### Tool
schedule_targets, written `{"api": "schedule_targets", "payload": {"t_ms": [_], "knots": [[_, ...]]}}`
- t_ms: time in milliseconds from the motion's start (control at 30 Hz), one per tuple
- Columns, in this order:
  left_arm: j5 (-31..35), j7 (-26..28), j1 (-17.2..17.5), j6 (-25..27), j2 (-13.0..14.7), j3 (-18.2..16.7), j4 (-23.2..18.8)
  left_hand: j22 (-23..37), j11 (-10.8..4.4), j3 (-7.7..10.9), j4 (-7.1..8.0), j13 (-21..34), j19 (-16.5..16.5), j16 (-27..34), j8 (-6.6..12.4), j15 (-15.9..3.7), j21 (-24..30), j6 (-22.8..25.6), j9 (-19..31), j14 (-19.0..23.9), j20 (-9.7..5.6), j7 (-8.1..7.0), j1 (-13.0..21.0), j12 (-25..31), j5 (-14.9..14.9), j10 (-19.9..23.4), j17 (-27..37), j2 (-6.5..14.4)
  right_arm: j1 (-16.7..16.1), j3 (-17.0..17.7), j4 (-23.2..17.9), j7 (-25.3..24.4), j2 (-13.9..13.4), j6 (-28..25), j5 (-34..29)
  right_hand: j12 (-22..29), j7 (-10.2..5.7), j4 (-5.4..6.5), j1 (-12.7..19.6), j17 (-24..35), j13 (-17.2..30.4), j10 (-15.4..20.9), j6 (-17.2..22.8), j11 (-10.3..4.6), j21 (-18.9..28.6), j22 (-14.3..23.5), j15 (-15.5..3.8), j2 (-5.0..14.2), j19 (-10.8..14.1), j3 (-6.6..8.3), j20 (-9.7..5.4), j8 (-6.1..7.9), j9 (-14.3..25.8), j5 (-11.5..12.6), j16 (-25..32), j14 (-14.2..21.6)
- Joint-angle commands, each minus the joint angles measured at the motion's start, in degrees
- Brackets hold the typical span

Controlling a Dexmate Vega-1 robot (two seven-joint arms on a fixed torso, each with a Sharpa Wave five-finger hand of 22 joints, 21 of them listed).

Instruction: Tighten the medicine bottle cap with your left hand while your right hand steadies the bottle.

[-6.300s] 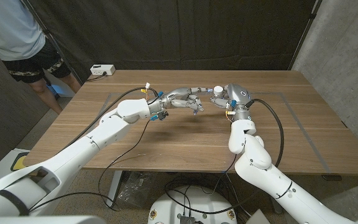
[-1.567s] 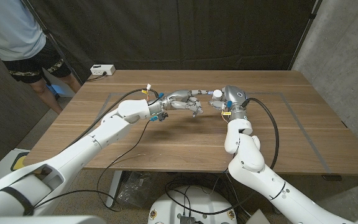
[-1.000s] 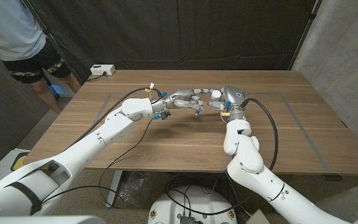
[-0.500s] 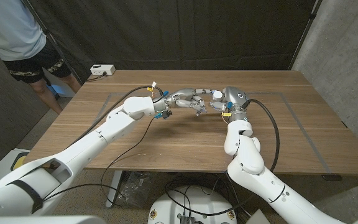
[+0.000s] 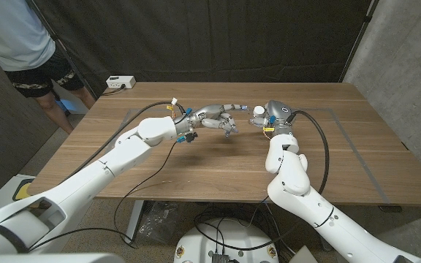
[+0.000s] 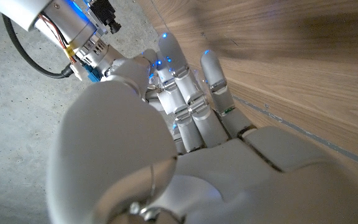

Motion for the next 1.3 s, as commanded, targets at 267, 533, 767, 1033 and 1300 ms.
{"api": "schedule_targets", "payload": {"t_ms": [267, 533, 767, 1033, 1300], "knots": [[6.22, 3.25, -1.52, -4.16, -1.27, 2.37, 1.56, 0.22, -1.24, 0.59, 0.06, 14.77, 0.34, 0.17, -0.16, 0.02, 0.19, -1.76, 0.06, 0.44, -5.27, 0.27, -0.06, 0.56, 0.35, 1.94, 0.34, -0.13, 3.19, -4.36, -0.51, 9.62, -1.15, -6.30, -6.18, 0.03, -8.49, 1.56, 10.83, 0.19, 0.42, 0.00, 9.18, -0.32, 0.15, 0.17, -2.65, 10.91, 0.36, 2.12, -4.47, 0.32, 0.28, 0.10, 0.43, 0.76], [1.78, -2.54, -3.22, -4.83, -2.59, 3.46, 4.57, 0.25, -1.15, 0.70, 0.03, 14.91, 0.28, 0.06, -0.07, -0.01, 0.21, -2.49, 0.06, 0.54, -5.37, 0.35, -0.02, 0.59, 0.33, 1.92, 0.22, -0.18, 3.55, -4.61, -0.29, 11.36, -0.65, -6.52, -8.27, 0.08, -8.48, 1.49, 10.97, 0.24, 0.61, 0.00, 9.25, -0.30, 0.16, 0.18, -2.71, 10.88, 0.39, 2.16, -4.44, 0.34, 0.29, 0.04, 0.41, 0.75], [0.89, -3.31, -2.96, -3.99, -2.27, 3.33, 4.21, 0.25, -1.12, 0.73, 0.06, 14.91, 0.40, 0.09, 0.10, -0.01, 0.24, -2.59, 0.06, 0.52, -5.35, 0.43, -0.06, 0.58, 0.29, 1.97, 0.35, -0.22, 4.01, -4.71, 0.53, 12.73, 0.37, -6.31, -9.89, 0.11, -8.48, 1.61, 10.88, 0.29, 0.84, -0.04, 9.20, -0.31, 0.19, 0.19, -2.57, 10.93, 0.44, 2.19, -4.40, 0.30, 0.29, -0.03, 0.39, 0.77], [0.33, -4.18, -2.92, -3.82, -2.25, 3.35, 4.48, 0.25, -1.17, 0.76, 0.04, 15.05, 0.42, 0.07, 0.29, 0.15, 0.26, -2.60, 0.05, 0.56, -5.34, 0.51, 0.00, 0.57, 0.22, 1.87, 0.34, -0.24, 3.87, -4.38, 0.94, 13.74, 1.37, -5.77, -11.34, 0.16, -8.48, 1.63, 10.86, 0.30, 1.02, 0.00, 9.18, -0.32, 0.21, 0.18, -2.54, 10.93, 0.50, 2.28, -4.34, 0.29, 0.29, -0.08, 0.32, 0.74], [0.25, -4.24, -2.77, -3.64, -2.14, 3.23, 4.37, 0.22, -1.13, 0.78, 0.11, 14.79, 0.47, -0.03, 0.38, 0.07, 0.24, -2.65, 0.04, 0.52, -5.36, 0.61, -0.04, 0.35, 0.14, 1.83, 0.27, -0.20, 3.18, -3.70, 0.95, 14.33, 2.07, -5.04, -12.62, 0.12, -8.45, 1.55, 10.99, 0.36, 1.11, -0.05, 9.18, -0.31, 0.22, 0.18, -2.68, 10.89, 0.51, 2.32, -4.33, 0.29, 0.29, -0.13, 0.36, 0.85]]}}
